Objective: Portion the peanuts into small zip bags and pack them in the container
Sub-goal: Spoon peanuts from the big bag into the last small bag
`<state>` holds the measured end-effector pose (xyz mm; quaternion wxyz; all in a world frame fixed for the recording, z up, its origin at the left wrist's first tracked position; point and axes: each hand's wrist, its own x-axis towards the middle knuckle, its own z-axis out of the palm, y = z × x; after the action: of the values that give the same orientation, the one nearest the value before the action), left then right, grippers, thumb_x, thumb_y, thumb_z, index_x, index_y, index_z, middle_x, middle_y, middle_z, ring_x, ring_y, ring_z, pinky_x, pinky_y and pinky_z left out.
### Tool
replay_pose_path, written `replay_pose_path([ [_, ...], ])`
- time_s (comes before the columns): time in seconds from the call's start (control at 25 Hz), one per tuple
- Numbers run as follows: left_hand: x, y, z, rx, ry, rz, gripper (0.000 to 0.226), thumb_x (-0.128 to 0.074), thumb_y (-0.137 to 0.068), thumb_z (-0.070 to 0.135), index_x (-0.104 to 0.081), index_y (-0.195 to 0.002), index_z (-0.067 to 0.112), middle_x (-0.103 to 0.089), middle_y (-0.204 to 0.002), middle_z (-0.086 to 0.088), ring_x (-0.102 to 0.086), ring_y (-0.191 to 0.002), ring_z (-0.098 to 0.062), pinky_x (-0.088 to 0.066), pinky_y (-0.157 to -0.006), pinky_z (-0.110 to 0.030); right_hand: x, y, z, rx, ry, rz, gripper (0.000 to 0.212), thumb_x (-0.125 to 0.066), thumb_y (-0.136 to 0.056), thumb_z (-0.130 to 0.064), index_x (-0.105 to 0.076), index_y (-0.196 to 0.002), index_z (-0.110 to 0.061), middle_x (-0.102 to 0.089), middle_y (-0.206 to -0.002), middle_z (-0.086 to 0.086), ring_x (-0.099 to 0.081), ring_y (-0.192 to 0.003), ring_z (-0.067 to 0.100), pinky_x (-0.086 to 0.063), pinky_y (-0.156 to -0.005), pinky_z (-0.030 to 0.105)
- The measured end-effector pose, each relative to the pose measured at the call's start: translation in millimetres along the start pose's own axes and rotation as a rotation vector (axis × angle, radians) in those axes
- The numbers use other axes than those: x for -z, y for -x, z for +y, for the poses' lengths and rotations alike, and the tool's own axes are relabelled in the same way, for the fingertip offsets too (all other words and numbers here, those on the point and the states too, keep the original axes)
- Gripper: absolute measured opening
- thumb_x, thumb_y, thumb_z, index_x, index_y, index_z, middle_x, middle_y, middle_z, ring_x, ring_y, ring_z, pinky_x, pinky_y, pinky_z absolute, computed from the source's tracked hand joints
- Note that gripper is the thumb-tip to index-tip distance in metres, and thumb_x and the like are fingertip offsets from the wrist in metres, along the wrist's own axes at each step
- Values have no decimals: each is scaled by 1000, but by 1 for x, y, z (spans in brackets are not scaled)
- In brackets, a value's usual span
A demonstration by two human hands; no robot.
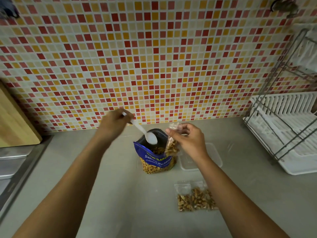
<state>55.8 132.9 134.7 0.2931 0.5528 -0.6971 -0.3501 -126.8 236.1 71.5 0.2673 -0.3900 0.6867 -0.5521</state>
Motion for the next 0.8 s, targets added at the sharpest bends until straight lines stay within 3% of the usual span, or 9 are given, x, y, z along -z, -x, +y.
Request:
replay_pose_path([
  [0.08, -30, 5, -23, -20, -144, -154, 21, -50, -95, 20, -65, -104, 9, -62, -106, -5, -54, -93, -16, -43, -75, -28, 2, -2, -6, 11, -13, 3, 33, -79, -68, -39, -61, -85, -17, -68, -79, -3, -67, -74, 12, -54, -64, 26],
  [0.16, -47, 5, -46, -1, -214, -195, 19, -52, -93, 21, -64, -105, 13, -65, -110, -5, -57, -99, -18, -50, -80, -32, 3, 0, -12, 25, -21, -4, 32, -79, -67, -39, -61, -82, -18, -69, -78, -1, -69, -73, 16, -57, -67, 32],
  [0.24, -51, 10, -58, 5, -310, -135, 18, -58, -89, 30, -61, -106, 23, -61, -117, -4, -56, -109, -22, -52, -86, -45, 6, 4, -18, 53, -19, -5, 30, -79, -67, -39, -61, -79, -18, -68, -75, -1, -68, -71, 16, -56, -66, 30],
  [0.32, -50, 26, -57, -41, -313, 40, 37, -63, -85, 38, -54, -118, 26, -50, -128, -2, -50, -116, -21, -49, -92, -48, 9, 8, -21, 72, -13, -3, 30, -79, -67, -40, -61, -76, -18, -68, -73, -1, -68, -71, 16, -56, -66, 30],
  [0.4, -47, 54, -48, -95, -1, 92, 35, -60, -87, 36, -54, -120, 23, -52, -126, 2, -54, -108, -12, -50, -89, -35, 10, 14, -22, 77, -13, -8, 31, -79, -67, -42, -62, -75, -18, -69, -73, 0, -69, -72, 18, -57, -68, 33],
  [0.52, -52, 98, -30, -29, 501, -322, 30, -59, -83, 39, -62, -109, 25, -68, -107, 4, -66, -97, -11, -55, -79, -23, 6, 21, -21, 34, -31, -37, 39, -78, -61, -51, -62, -78, -19, -71, -79, 1, -70, -77, 18, -59, -73, 38],
  [0.56, -58, 105, -31, -18, 536, -374, 32, -63, -80, 36, -64, -110, 22, -71, -104, 2, -68, -96, -11, -56, -79, -22, 6, 24, -21, 22, -26, -58, 41, -77, -60, -54, -62, -78, -20, -70, -81, 1, -69, -79, 17, -59, -73, 38],
  [0.68, -74, 110, -37, 63, 599, -285, 22, -65, -84, 12, -67, -104, 4, -72, -88, -8, -69, -80, -14, -56, -71, -18, 15, 29, -15, -55, -51, -180, 44, -76, -59, -55, -61, -81, -21, -69, -84, 1, -69, -83, 18, -59, -74, 36],
  [0.8, -84, 119, -41, 165, 744, -297, 10, -59, -88, 6, -64, -96, 3, -67, -79, -8, -65, -65, -11, -54, -63, -18, 31, 32, -5, -132, -180, -345, 11, -69, -80, -24, -64, -88, -19, -70, -88, 1, -68, -82, 14, -57, -67, 23],
])
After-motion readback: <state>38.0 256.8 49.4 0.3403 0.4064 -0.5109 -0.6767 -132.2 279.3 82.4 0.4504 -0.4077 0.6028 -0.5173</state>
